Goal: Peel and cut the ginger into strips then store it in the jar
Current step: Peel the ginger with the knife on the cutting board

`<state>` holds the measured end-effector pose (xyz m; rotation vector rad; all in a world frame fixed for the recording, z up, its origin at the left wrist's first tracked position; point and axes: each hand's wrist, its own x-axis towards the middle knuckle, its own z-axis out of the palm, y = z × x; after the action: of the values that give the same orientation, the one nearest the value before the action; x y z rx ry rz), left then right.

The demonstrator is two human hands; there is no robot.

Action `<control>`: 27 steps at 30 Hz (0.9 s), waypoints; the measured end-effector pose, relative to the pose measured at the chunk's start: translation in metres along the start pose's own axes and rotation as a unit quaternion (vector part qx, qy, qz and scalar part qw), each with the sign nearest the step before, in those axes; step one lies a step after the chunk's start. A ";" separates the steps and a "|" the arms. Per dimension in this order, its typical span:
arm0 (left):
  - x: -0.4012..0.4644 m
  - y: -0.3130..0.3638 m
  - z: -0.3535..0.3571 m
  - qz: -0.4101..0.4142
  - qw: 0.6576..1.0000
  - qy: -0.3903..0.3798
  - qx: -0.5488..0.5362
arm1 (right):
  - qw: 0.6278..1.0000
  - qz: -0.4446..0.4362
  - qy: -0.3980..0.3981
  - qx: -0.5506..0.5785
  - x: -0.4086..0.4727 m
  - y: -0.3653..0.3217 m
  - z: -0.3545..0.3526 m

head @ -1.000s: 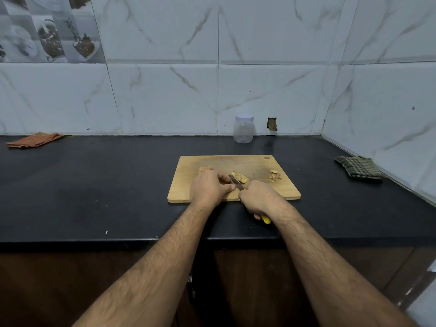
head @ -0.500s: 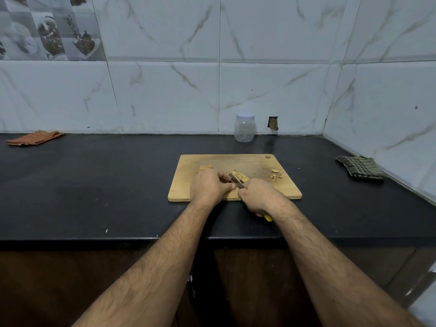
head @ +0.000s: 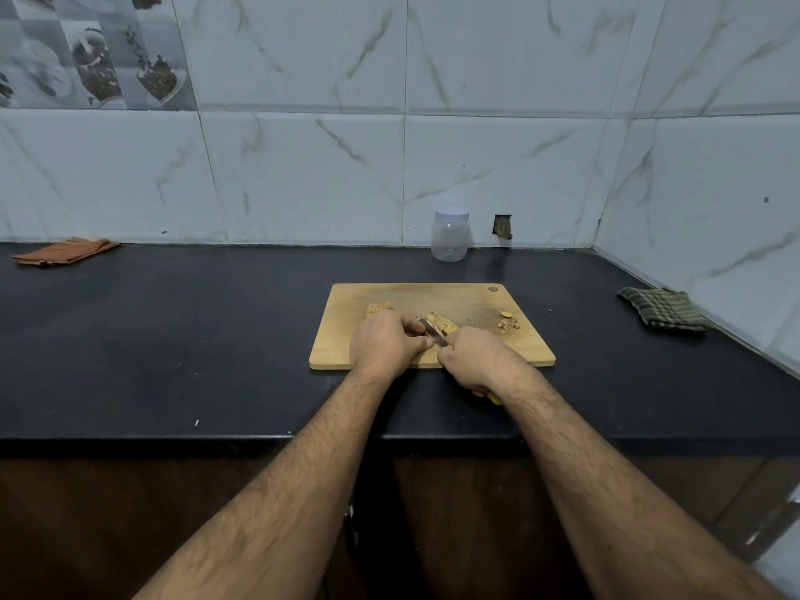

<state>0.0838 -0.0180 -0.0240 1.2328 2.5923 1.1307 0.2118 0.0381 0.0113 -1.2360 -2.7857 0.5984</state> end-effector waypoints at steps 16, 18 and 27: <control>-0.006 0.005 -0.001 0.022 0.999 0.018 0.019 | 0.999 0.020 -0.006 -0.024 0.008 -0.005 0.000; -0.005 0.004 0.000 0.021 0.999 0.022 0.019 | 0.999 0.020 -0.010 -0.029 0.010 -0.005 0.001; 0.001 0.005 0.005 -0.008 0.999 0.037 0.024 | 0.997 0.016 -0.040 -0.058 0.015 -0.006 -0.004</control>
<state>0.0883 -0.0124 -0.0248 1.1991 2.6938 1.1403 0.1984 0.0464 0.0149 -1.3068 -2.9112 0.5052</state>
